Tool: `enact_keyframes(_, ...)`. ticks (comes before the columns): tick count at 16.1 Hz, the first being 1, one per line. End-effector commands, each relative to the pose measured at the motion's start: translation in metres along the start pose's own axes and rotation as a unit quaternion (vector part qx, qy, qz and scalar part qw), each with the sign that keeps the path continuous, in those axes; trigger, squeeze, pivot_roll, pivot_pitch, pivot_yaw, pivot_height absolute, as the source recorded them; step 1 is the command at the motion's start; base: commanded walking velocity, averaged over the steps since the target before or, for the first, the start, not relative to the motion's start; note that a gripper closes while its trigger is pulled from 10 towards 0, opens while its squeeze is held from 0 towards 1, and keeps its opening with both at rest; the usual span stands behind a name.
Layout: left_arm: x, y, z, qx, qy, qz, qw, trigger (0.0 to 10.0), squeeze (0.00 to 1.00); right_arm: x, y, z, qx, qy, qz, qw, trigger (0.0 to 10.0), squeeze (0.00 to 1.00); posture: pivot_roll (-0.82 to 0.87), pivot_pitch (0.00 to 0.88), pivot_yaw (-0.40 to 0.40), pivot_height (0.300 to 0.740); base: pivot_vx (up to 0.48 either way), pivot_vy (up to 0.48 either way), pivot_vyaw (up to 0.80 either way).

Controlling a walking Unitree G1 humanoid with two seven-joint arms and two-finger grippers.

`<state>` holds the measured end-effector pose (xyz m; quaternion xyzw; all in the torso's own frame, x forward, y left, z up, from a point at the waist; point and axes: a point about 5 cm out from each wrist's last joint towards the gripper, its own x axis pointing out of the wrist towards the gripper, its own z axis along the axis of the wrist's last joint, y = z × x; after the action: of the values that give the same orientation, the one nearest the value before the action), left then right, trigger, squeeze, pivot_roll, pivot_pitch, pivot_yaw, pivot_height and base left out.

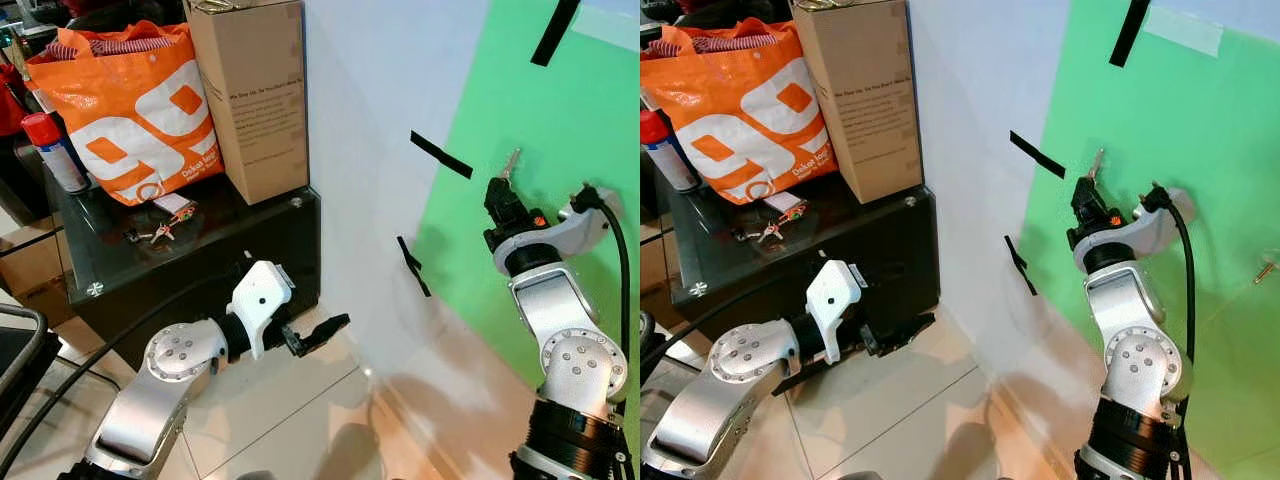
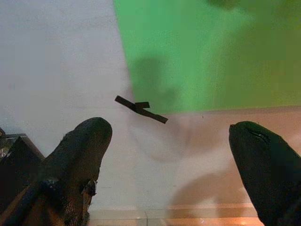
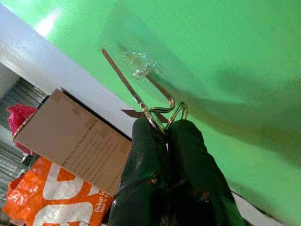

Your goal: Hang keys on a hook

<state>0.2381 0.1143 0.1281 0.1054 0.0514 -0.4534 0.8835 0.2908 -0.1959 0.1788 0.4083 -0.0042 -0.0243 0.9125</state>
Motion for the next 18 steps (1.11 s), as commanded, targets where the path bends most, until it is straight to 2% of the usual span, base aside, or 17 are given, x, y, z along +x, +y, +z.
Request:
enact_keyframes(1,0.000,0.001,0.003,0.009,-0.002,-0.002,1.000,10.0,0.38,-0.003,-0.010,0.008,0.012,-0.024,-0.026,0.999,10.0,0.00,0.01,0.000,0.044,0.740,0.000,0.000,0.00)
enact_keyframes(4,0.000,0.001,0.004,0.009,-0.001,-0.002,1.000,10.0,0.38,-0.004,-0.013,0.005,0.008,-0.008,-0.033,0.999,10.0,0.00,0.01,0.000,0.042,0.740,0.000,0.000,0.00)
enact_keyframes(5,0.000,0.001,0.003,0.009,0.000,-0.002,1.000,10.0,0.37,-0.005,-0.016,-0.002,-0.014,0.020,-0.038,0.999,10.0,0.00,0.01,0.000,0.041,0.740,0.000,0.000,0.00)
enact_keyframes(7,0.000,0.001,0.003,0.009,0.000,-0.003,1.000,10.0,0.37,-0.008,-0.020,-0.012,-0.026,0.046,-0.047,0.997,10.0,0.00,0.00,0.000,0.040,0.740,0.000,0.000,0.00)
enact_keyframes(10,-0.001,0.000,0.000,0.011,0.002,-0.004,1.000,10.0,0.37,-0.013,-0.023,-0.018,-0.035,0.058,-0.048,0.997,10.0,0.00,0.00,0.000,0.043,0.740,0.000,0.000,0.00)
enact_keyframes(12,-0.001,0.000,0.000,0.013,0.002,-0.003,1.000,10.0,0.37,-0.015,-0.020,-0.018,-0.054,0.057,-0.027,0.997,10.0,0.00,0.01,0.000,0.043,0.740,0.000,0.000,0.00)
enact_keyframes(14,-0.003,0.005,0.001,0.033,0.004,0.038,0.999,10.0,0.34,-0.027,-0.006,-0.012,-0.071,0.038,0.034,0.996,10.0,0.00,0.00,0.000,0.045,0.740,0.000,0.000,0.00)
enact_keyframes(16,0.000,0.012,0.005,0.038,-0.013,0.085,0.996,10.0,0.33,-0.040,0.005,-0.014,-0.129,0.047,0.086,0.987,10.0,0.00,-0.01,0.000,0.055,0.740,0.000,0.000,0.00)
enact_keyframes(18,0.004,0.018,0.010,0.029,-0.022,0.116,0.993,10.0,0.33,-0.045,0.008,-0.017,-0.206,0.054,0.087,0.973,10.0,0.00,-0.02,0.000,0.063,0.740,0.000,0.000,0.00)
